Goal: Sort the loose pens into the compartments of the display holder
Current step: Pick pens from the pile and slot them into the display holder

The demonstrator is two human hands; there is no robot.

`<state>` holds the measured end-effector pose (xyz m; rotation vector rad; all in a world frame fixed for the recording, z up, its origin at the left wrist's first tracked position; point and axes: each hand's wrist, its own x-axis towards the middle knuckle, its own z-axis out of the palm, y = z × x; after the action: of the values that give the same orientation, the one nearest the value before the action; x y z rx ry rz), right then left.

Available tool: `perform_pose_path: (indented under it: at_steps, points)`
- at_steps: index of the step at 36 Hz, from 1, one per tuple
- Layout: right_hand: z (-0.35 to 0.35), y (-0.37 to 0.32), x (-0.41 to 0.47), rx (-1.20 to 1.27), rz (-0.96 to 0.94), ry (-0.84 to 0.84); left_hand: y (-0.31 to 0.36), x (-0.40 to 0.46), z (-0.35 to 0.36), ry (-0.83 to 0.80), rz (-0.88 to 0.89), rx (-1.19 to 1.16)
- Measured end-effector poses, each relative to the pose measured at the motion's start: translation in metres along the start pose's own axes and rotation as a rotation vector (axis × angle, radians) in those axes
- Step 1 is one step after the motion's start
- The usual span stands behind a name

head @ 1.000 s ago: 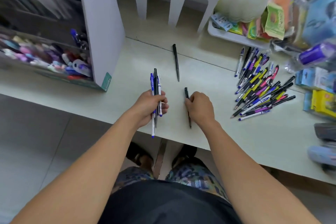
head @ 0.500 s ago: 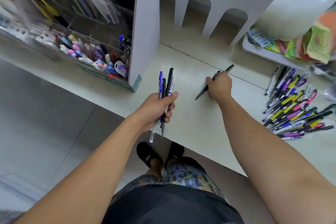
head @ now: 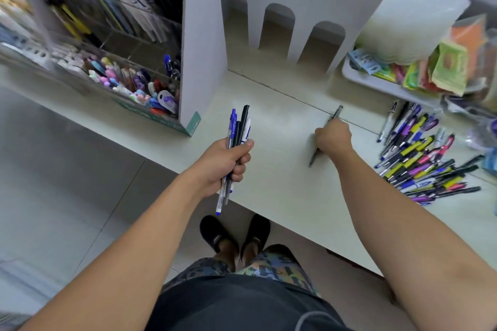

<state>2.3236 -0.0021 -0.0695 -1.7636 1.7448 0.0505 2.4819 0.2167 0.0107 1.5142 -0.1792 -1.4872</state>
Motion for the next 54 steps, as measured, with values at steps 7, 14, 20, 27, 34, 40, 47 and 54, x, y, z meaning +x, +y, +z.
perform_pose_path:
  at_steps: [7, 14, 20, 27, 34, 40, 47, 54]
  points:
    - [-0.003, -0.051, -0.104, 0.703, -0.243, -0.435, -0.002, -0.019, -0.006, 0.131, 0.083, -0.075]
    - [0.016, -0.108, -0.192, 0.845, -0.422, -0.669, 0.013, -0.070, -0.041, 0.072, 0.203, 0.008]
    - [0.020, -0.142, -0.218, 0.793, -0.497, -0.784, 0.015, -0.096, -0.081, 0.108, 0.279, 0.070]
    - [0.044, -0.188, -0.248, 0.681, -0.461, -0.721, 0.009, -0.115, -0.143, 0.089, 0.279, -0.103]
    - [0.079, -0.242, -0.295, 0.537, -0.525, -0.751, 0.015, -0.133, -0.223, 0.013, 0.218, -0.189]
    - [0.123, -0.281, -0.329, 0.401, -0.598, -0.789, 0.018, -0.145, -0.290, -0.001, 0.213, -0.118]
    - [0.139, -0.305, -0.350, 0.257, -0.656, -0.720, 0.027, -0.153, -0.319, -0.155, 0.214, -0.068]
    - [0.132, -0.305, -0.352, 0.511, -0.538, -0.789, 0.033, -0.145, -0.335, -0.269, 0.240, -0.032]
